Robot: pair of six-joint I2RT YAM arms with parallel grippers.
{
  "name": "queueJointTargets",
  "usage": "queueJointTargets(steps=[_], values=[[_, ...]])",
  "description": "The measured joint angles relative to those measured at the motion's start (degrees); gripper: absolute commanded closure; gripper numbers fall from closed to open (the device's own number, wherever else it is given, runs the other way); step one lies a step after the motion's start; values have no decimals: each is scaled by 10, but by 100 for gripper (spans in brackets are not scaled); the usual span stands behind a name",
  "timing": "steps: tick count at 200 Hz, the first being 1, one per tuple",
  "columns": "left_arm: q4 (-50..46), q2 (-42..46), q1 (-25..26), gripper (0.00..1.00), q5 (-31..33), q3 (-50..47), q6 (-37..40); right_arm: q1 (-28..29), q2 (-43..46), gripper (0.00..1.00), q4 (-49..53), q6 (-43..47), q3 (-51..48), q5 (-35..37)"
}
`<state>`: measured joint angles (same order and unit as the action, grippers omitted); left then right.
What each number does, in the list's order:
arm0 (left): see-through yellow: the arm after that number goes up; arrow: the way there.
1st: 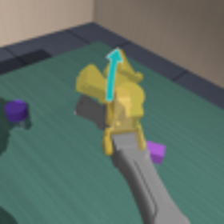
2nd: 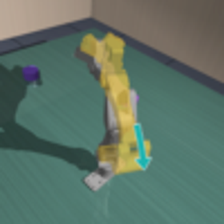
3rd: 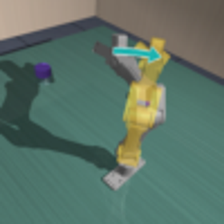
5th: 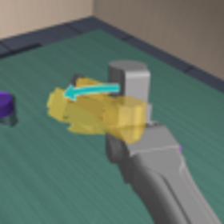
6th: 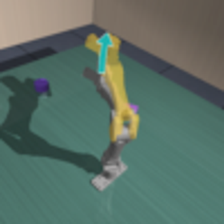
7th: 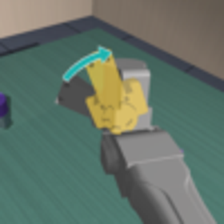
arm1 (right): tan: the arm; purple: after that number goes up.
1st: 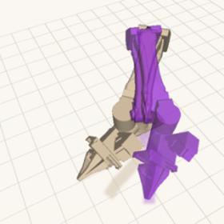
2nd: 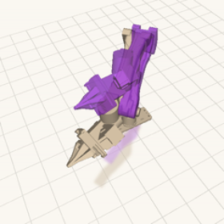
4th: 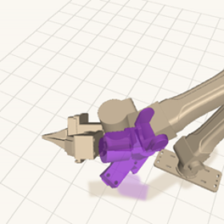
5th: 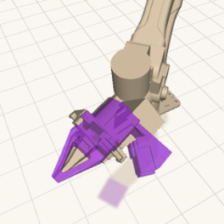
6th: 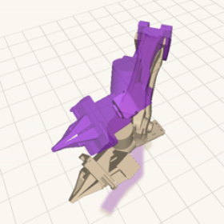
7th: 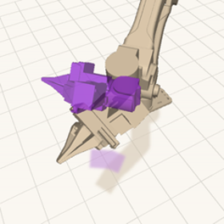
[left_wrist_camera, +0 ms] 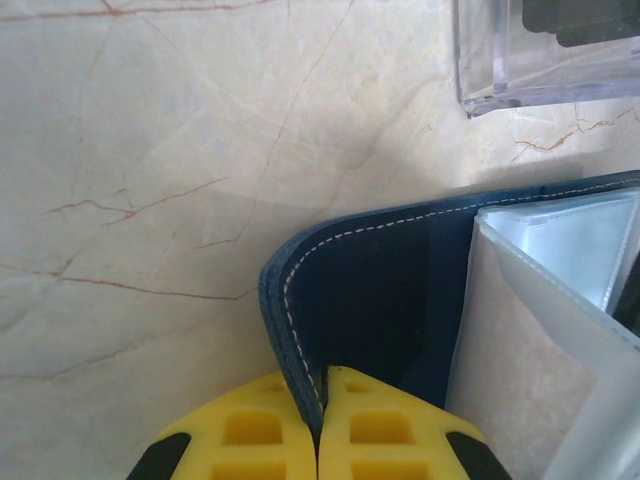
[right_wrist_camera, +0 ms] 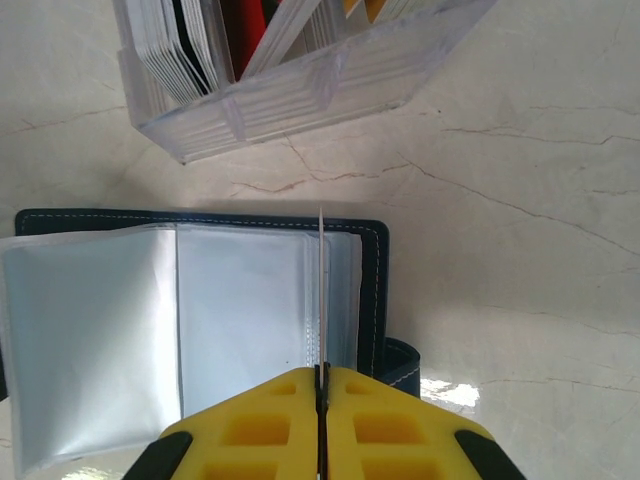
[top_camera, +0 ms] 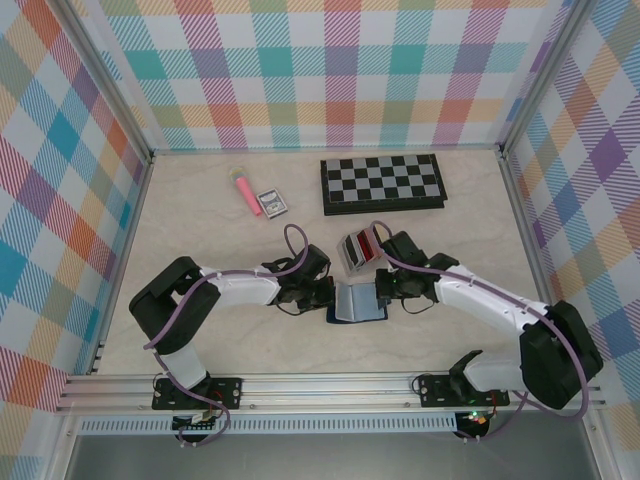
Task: Put the credit cards into the card holder
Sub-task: Turn over the card slot in the card holder.
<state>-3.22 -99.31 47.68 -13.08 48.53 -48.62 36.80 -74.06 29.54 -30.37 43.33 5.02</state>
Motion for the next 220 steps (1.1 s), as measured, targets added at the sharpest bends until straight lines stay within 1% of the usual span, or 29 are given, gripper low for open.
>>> queueJointTargets(steps=[30,63,92,131,170,212,220], values=[[0,0,0,100,0,0,0,0,-14,92,-3,0,-1,-1],[0,0,0,100,0,0,0,0,-14,91,-22,-5,-7,-19],[0,-1,0,100,0,0,0,0,-3,91,-44,-20,-14,-51],[0,-1,0,100,-2,0,0,0,19,90,-52,-28,-14,-69],[0,-1,0,100,-2,0,0,0,23,89,-73,-38,-14,-117],[0,2,0,100,-1,0,0,0,-1,89,-140,-68,-24,-171],[0,2,0,97,-1,0,0,1,-6,89,-150,-74,-32,-175]])
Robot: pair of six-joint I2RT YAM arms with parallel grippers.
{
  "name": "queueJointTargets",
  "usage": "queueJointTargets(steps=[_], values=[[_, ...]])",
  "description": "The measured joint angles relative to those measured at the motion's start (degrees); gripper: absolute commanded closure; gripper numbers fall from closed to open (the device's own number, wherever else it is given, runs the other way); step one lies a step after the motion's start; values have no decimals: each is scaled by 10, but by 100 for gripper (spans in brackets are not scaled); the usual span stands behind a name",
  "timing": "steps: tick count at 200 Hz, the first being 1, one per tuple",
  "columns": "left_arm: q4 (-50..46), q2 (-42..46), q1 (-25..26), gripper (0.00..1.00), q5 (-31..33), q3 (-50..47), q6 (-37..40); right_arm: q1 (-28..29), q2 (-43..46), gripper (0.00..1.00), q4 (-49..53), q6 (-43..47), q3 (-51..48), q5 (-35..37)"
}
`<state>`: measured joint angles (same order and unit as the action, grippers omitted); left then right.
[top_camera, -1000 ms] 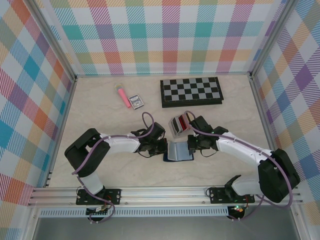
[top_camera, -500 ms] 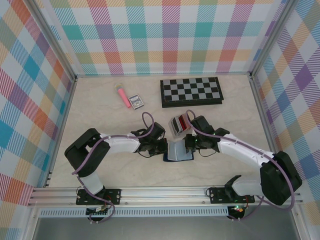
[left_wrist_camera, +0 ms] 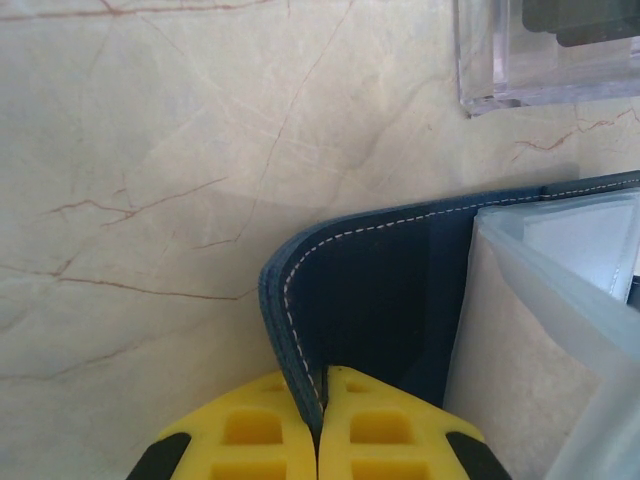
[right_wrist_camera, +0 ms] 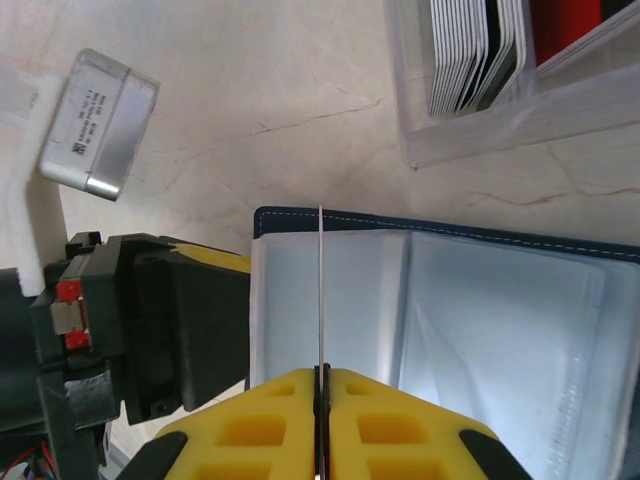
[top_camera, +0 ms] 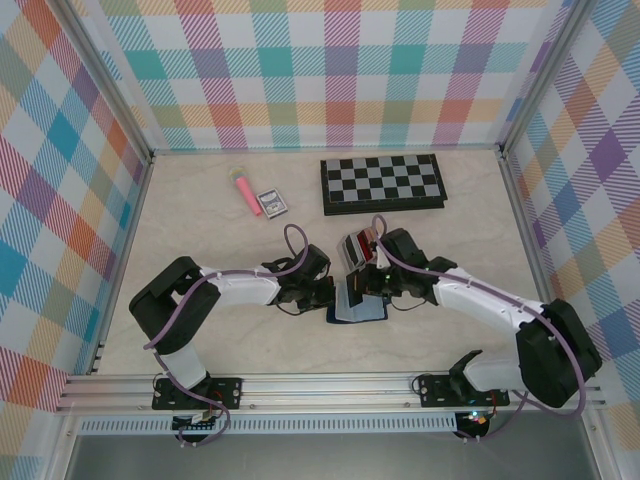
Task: Put the credit cards into the card holder
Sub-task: Turn over the card slot in the card holder, then insert the credit card into the card slot.
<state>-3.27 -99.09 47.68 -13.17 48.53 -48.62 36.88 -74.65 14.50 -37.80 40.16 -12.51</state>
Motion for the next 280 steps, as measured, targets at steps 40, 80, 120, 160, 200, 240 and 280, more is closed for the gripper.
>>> queueJointTargets(steps=[40,80,120,160,200,240,280], values=[[3,2,0,78,4,-3,2,0,-27,90,-32,-21,-29,-2],[8,13,3,56,13,-5,4,0,-61,90,-61,-34,-40,-2],[-35,73,4,35,65,-38,0,0,-70,90,-77,-38,-40,-2],[-71,104,4,21,104,-50,-2,0,-70,90,-80,-40,-40,-2],[-69,108,3,18,111,-52,-2,0,-70,90,-80,-40,-40,-2],[-52,117,3,16,112,-64,-2,0,-68,90,-78,-40,-40,0],[-23,158,3,15,118,-83,-11,0,-66,90,-76,-40,-40,0]])
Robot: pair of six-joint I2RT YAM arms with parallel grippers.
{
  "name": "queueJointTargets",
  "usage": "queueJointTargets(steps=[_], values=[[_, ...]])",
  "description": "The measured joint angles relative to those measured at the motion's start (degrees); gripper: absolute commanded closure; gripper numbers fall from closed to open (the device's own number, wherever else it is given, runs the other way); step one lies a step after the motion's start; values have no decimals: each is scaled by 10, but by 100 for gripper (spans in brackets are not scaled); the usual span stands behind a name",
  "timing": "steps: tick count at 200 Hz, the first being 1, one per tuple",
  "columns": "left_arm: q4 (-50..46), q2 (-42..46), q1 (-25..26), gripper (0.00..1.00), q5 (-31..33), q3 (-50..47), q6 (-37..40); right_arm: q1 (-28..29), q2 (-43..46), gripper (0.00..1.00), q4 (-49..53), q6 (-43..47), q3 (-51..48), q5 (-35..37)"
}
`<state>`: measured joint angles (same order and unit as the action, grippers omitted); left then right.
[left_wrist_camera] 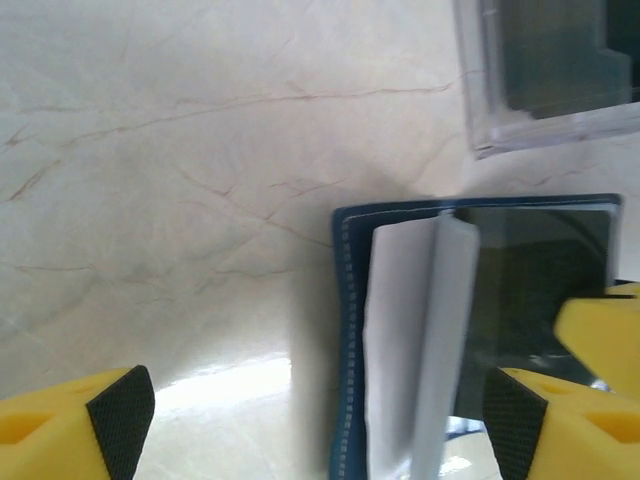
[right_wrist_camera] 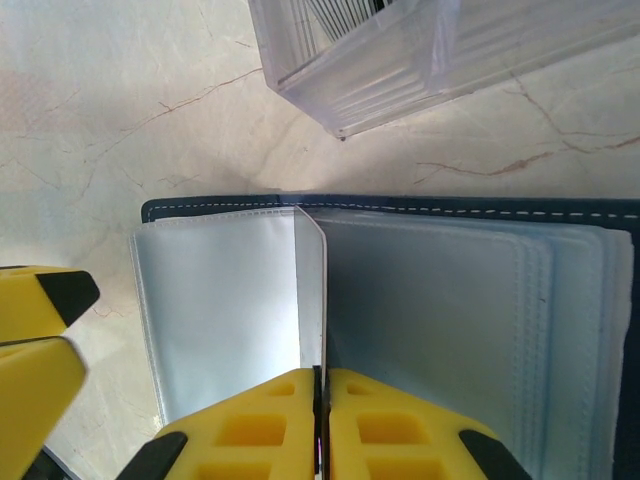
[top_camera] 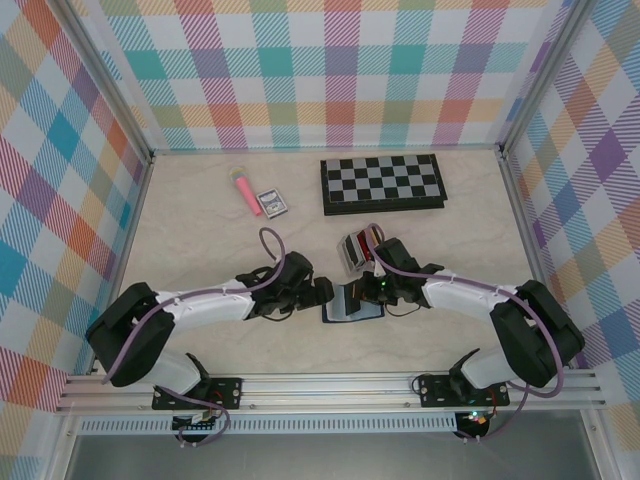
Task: Put the credit cards into the card holder
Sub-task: Insert the credit card into the card slot.
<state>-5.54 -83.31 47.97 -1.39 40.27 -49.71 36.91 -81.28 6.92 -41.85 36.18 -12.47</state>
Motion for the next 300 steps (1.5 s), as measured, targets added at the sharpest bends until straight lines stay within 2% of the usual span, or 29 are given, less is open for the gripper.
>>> queueJointTargets(steps=[33,55,78,100,137,175,219,300], values=[[25,-30,0,26,-21,8,2,0,5,90,1,0,0,0],[30,-82,0,44,-36,31,5,-1,25,89,7,0,-1,0],[29,-93,0,61,-40,39,9,-5,60,89,9,0,-3,-2],[28,-103,0,71,-39,40,10,-15,85,89,13,1,-3,-3],[25,-108,0,76,-38,42,11,-30,85,89,12,1,-16,-13],[21,-114,0,78,-39,47,14,-30,44,89,-21,0,-26,-52],[16,-122,0,78,-41,57,16,-30,0,90,-44,1,-27,-63],[16,-123,0,77,-41,58,16,-30,-14,90,-99,-14,-53,-83]])
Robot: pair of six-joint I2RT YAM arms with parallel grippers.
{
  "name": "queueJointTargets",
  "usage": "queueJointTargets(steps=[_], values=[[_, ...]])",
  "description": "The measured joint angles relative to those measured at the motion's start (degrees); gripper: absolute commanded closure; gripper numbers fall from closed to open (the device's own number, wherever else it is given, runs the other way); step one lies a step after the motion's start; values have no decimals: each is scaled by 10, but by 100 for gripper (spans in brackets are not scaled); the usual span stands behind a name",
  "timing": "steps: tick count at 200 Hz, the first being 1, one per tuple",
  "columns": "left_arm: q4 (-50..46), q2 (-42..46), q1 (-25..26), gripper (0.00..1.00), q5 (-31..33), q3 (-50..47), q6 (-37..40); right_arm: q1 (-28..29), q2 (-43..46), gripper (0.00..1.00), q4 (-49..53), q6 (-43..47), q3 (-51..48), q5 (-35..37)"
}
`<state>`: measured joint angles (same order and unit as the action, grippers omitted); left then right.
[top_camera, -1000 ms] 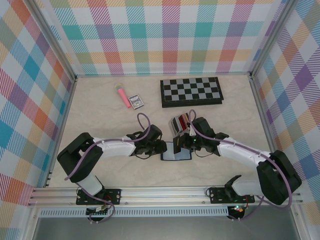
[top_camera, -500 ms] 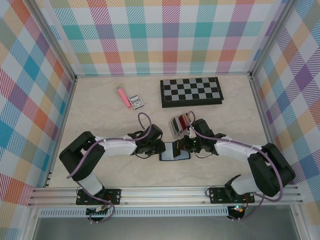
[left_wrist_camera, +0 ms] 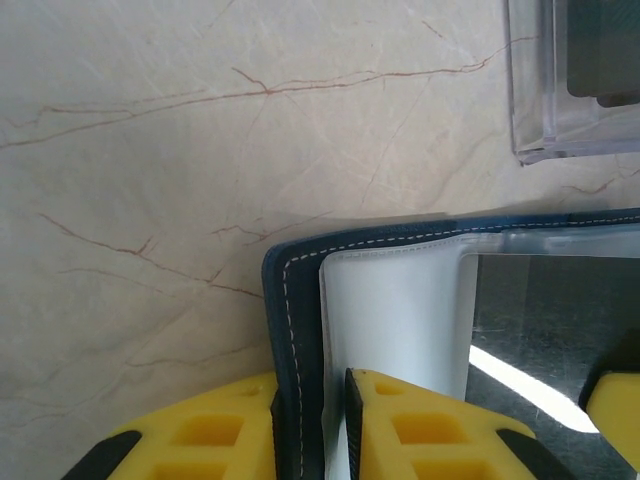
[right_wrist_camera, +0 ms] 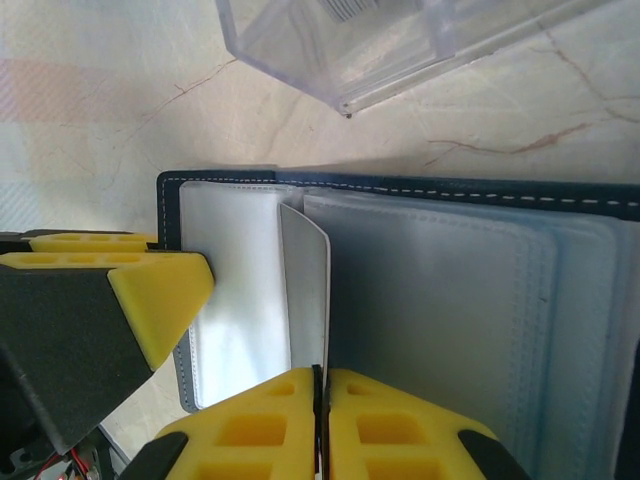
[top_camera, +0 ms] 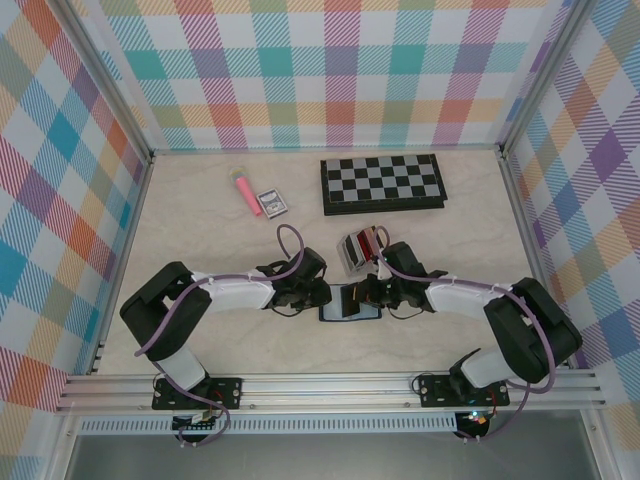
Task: Put the credit cards into the card holder
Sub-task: Insert the credit card into the card slot.
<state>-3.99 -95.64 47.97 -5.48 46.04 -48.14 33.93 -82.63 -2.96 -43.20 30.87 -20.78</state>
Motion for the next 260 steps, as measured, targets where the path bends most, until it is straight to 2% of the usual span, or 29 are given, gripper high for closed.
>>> queueJointTargets(steps=[63,125,188,223,260], values=[[-3,-2,0,74,0,4,0,4,-19,88,-34,-19,0,-19],[-3,-2,0,69,-1,5,0,34,-47,83,-37,-31,10,-3],[-4,-2,0,71,-4,7,1,43,-19,72,49,-17,32,56],[-5,-2,0,72,-4,7,2,43,-2,78,91,-6,40,77],[-5,-2,0,72,-4,7,2,43,-15,85,89,2,44,63]])
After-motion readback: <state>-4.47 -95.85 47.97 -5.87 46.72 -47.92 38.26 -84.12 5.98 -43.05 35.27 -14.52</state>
